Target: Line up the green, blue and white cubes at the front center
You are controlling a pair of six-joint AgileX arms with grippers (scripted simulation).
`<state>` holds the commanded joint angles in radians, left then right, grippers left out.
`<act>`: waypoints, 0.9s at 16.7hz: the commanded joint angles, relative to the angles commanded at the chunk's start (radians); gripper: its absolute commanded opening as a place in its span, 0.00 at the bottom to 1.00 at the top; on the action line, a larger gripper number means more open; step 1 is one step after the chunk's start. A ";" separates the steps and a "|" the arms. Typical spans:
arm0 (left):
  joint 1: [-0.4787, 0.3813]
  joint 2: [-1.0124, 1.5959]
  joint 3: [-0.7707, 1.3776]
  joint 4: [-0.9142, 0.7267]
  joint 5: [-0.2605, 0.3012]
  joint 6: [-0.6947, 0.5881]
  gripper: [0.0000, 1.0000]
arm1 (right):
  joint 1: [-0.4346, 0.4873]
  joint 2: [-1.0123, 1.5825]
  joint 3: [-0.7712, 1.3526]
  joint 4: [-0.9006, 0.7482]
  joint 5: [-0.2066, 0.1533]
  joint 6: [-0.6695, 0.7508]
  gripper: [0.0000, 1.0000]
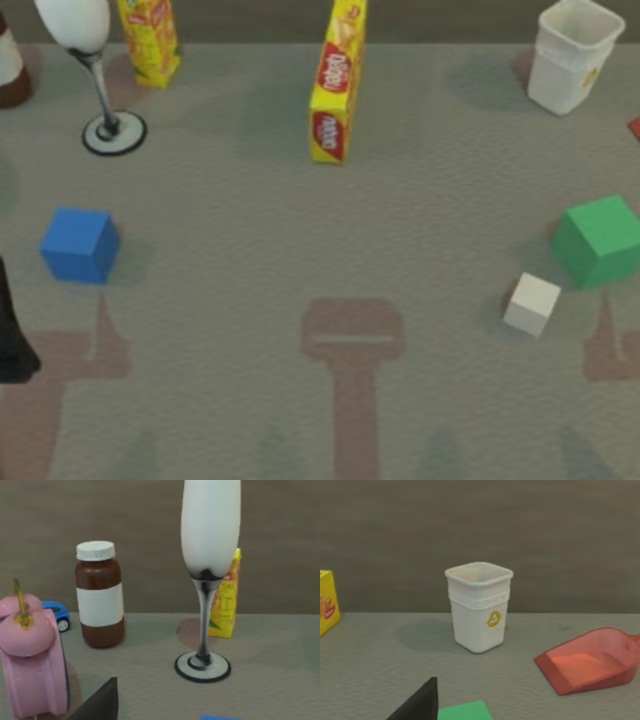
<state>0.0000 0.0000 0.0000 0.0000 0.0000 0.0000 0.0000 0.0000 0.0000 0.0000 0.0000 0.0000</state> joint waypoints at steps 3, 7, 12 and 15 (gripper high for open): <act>0.000 0.000 0.000 0.000 0.000 0.000 1.00 | 0.003 0.010 0.010 -0.007 -0.001 -0.005 1.00; 0.000 0.000 0.000 0.000 0.000 0.000 1.00 | 0.038 0.157 0.145 -0.102 -0.002 -0.068 1.00; 0.000 0.000 0.000 0.000 0.000 0.000 1.00 | 0.114 0.573 0.454 -0.329 0.000 -0.217 1.00; 0.000 0.000 0.000 0.000 0.000 0.000 1.00 | 0.167 0.904 0.668 -0.493 0.001 -0.323 1.00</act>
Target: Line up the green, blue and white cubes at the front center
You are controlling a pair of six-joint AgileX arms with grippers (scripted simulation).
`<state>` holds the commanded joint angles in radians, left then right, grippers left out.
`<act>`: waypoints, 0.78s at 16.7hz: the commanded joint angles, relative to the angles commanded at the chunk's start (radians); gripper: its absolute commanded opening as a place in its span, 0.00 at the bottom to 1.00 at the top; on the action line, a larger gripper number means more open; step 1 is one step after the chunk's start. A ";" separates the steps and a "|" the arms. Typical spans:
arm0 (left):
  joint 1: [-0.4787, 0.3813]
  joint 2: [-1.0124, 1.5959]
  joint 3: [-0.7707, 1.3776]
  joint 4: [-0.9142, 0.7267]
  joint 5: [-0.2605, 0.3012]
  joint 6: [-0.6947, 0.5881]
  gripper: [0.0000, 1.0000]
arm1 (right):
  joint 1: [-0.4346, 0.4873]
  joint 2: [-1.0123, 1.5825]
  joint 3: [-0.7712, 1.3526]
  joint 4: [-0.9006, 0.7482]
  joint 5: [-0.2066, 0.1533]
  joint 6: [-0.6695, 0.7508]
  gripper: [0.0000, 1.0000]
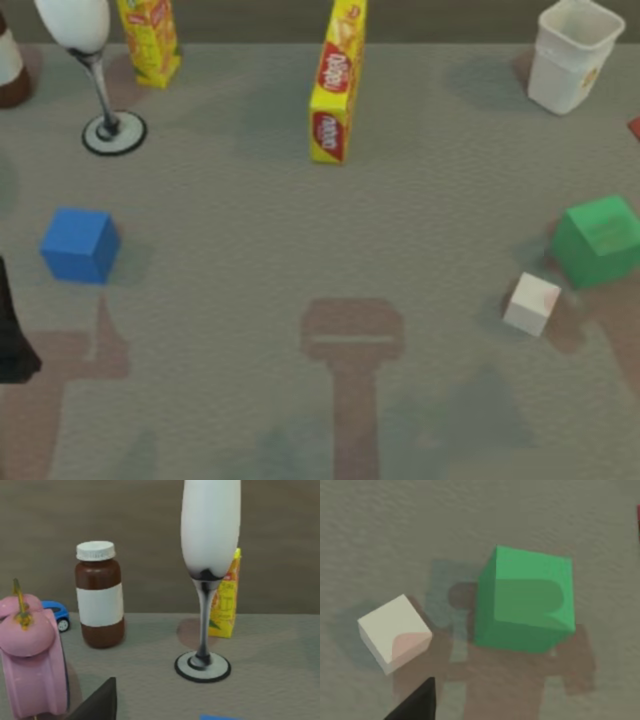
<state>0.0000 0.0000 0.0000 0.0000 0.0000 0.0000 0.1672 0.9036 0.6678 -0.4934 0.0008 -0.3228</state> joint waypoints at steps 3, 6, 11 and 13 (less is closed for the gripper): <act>0.000 0.000 0.000 0.000 0.000 0.000 1.00 | 0.054 0.315 0.209 -0.165 0.001 -0.105 1.00; 0.000 0.000 0.000 0.000 0.000 0.000 1.00 | 0.104 0.580 0.402 -0.314 0.000 -0.200 1.00; 0.000 0.000 0.000 0.000 0.000 0.000 1.00 | 0.166 0.918 0.654 -0.494 0.000 -0.320 1.00; 0.000 0.000 0.000 0.000 0.000 0.000 1.00 | 0.181 0.997 0.718 -0.535 0.000 -0.350 1.00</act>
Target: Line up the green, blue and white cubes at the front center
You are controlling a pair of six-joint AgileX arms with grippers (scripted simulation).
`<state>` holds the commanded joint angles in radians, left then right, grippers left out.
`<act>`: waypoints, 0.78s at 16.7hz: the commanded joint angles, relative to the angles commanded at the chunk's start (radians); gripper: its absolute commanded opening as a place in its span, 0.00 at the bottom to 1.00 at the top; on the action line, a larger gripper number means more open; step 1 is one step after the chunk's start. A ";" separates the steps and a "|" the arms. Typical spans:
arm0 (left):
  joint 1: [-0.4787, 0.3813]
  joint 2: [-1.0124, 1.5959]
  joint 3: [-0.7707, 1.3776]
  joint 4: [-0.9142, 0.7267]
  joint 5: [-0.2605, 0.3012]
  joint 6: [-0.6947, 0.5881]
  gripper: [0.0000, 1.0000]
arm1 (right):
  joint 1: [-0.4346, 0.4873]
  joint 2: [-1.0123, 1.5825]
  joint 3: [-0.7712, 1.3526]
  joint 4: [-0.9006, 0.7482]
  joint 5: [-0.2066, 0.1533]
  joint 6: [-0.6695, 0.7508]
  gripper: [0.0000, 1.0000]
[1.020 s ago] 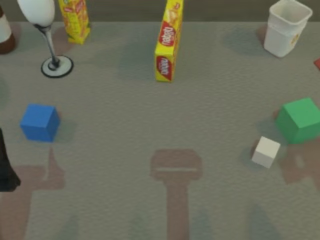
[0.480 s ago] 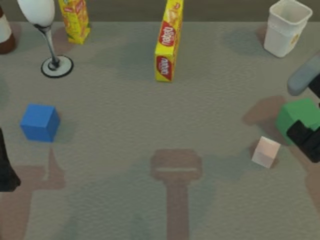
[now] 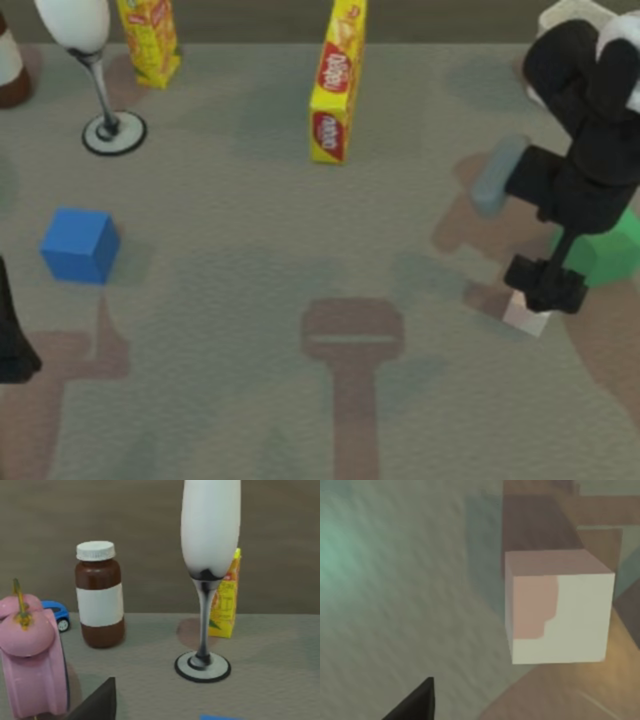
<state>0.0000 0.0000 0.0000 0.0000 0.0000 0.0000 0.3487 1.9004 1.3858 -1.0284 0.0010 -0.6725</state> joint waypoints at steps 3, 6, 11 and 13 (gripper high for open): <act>0.000 0.000 0.000 0.000 0.000 0.000 1.00 | 0.009 0.043 0.039 -0.024 0.000 -0.017 1.00; 0.000 0.000 0.000 0.000 0.000 0.000 1.00 | 0.009 0.043 0.039 -0.024 0.000 -0.017 1.00; 0.000 0.000 0.000 0.000 0.000 0.000 1.00 | 0.008 0.075 -0.009 0.052 0.000 -0.018 1.00; 0.000 0.000 0.000 0.000 0.000 0.000 1.00 | 0.009 0.115 -0.055 0.149 0.001 -0.016 1.00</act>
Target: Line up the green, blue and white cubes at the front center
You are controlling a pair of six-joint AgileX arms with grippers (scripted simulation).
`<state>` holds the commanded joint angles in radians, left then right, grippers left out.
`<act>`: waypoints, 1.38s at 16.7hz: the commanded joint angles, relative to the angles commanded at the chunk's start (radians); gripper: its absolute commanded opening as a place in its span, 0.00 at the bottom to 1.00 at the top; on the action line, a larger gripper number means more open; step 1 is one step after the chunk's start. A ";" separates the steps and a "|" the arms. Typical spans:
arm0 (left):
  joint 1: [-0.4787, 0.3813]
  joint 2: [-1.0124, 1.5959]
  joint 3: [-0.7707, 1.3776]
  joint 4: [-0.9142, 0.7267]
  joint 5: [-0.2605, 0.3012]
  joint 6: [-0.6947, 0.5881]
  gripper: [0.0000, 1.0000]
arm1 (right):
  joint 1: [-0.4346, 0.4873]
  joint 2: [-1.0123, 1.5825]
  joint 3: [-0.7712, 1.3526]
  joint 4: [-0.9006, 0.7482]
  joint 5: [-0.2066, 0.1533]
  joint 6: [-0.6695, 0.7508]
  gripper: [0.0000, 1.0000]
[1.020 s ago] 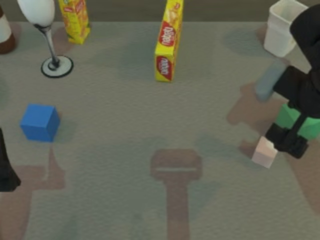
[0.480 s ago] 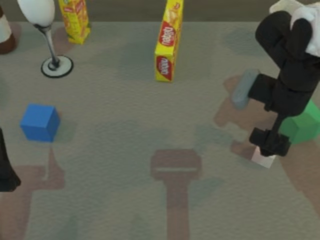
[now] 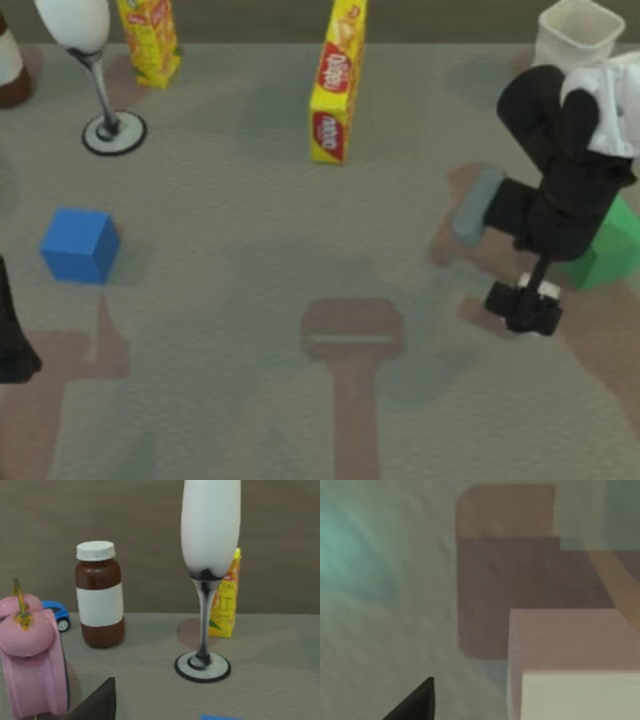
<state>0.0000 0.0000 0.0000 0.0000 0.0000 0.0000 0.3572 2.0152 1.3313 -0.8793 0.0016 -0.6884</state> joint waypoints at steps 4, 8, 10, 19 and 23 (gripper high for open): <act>0.000 0.000 0.000 0.000 0.000 0.000 1.00 | 0.002 0.067 -0.078 0.140 0.000 0.002 1.00; 0.000 0.000 0.000 0.000 0.000 0.000 1.00 | 0.002 0.073 -0.083 0.149 0.001 0.002 1.00; 0.000 0.000 0.000 0.000 0.000 0.000 1.00 | 0.002 0.073 -0.083 0.149 0.001 0.002 0.85; 0.000 0.000 0.000 0.000 0.000 0.000 1.00 | 0.002 0.073 -0.083 0.149 0.001 0.002 0.17; 0.000 0.000 0.000 0.000 0.000 0.000 1.00 | 0.002 0.073 -0.083 0.149 0.001 0.002 0.00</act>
<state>0.0000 0.0000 0.0000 0.0000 0.0000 0.0000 0.3595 2.0886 1.2479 -0.7300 0.0021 -0.6862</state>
